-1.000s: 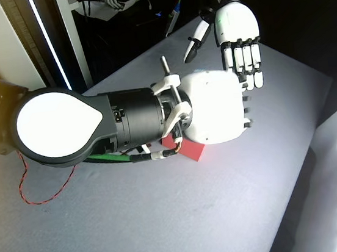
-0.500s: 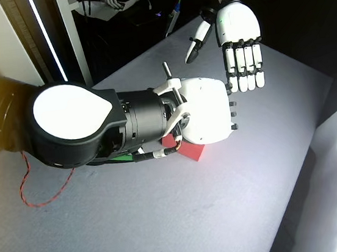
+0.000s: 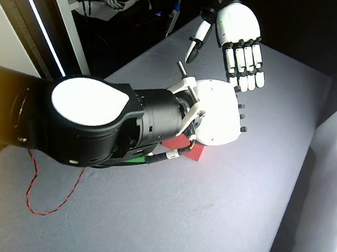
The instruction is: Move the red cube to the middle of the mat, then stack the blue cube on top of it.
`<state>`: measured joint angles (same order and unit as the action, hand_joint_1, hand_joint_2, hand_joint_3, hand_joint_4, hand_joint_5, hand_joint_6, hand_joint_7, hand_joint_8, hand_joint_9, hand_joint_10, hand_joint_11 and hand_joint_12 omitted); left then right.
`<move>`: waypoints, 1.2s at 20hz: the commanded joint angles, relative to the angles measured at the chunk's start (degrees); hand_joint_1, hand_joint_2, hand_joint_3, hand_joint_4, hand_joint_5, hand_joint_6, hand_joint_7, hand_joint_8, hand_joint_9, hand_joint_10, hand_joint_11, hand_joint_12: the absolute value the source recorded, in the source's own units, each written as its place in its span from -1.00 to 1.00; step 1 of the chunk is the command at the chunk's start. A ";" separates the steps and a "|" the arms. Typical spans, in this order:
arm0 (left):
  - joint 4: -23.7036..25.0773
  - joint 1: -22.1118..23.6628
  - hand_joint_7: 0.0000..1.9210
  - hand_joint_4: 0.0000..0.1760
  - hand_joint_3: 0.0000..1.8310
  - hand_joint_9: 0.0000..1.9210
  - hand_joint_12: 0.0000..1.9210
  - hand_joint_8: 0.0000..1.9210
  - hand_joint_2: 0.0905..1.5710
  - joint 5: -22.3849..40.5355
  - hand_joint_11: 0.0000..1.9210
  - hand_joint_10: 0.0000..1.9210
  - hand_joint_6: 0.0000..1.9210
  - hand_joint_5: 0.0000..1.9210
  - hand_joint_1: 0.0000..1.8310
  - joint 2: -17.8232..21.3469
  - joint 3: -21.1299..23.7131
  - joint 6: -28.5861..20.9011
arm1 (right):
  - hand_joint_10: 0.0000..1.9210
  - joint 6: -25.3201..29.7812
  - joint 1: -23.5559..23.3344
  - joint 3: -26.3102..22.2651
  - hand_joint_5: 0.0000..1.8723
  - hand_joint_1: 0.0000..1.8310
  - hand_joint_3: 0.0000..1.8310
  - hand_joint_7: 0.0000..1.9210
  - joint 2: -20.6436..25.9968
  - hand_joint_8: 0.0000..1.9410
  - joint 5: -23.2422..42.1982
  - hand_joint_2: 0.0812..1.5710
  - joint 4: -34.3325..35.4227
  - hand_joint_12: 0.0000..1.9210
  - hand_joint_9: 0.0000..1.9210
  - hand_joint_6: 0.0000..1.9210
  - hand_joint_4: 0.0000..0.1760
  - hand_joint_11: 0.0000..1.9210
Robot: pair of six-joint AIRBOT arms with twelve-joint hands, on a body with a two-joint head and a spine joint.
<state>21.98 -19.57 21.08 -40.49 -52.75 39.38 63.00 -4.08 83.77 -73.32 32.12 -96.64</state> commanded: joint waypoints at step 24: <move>-0.90 0.37 -0.94 -1.00 -1.00 -0.93 -0.94 -1.00 0.18 5.45 -0.98 -1.00 -1.00 -0.96 -0.78 0.62 -0.38 -0.16 | -0.33 4.70 -2.18 4.54 0.04 0.33 -1.00 0.04 -3.18 0.05 4.84 0.39 -5.12 0.32 -0.06 -0.01 -0.78 -0.49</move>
<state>22.00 -19.57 21.06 -40.49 -52.86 39.29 67.29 -5.87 88.01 -77.06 37.23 -105.25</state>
